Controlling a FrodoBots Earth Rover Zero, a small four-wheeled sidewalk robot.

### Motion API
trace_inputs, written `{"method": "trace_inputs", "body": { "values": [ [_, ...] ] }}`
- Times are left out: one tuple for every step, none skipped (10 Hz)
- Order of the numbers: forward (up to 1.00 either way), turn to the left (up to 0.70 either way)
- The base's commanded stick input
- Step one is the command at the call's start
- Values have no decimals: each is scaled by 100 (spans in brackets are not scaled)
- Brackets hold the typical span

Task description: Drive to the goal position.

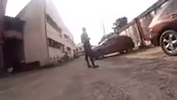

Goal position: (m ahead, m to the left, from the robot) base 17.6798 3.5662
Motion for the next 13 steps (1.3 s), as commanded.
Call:
{"method": "trace_inputs", "body": {
  "values": [
    [70, 1],
    [70, 1],
    [70, 1],
    [70, 1],
    [70, 1],
    [70, 1],
    [70, 1],
    [70, 1],
    [70, 1],
    [70, 1],
    [70, 1],
    [70, 1],
    [70, 1]
  ]
}}
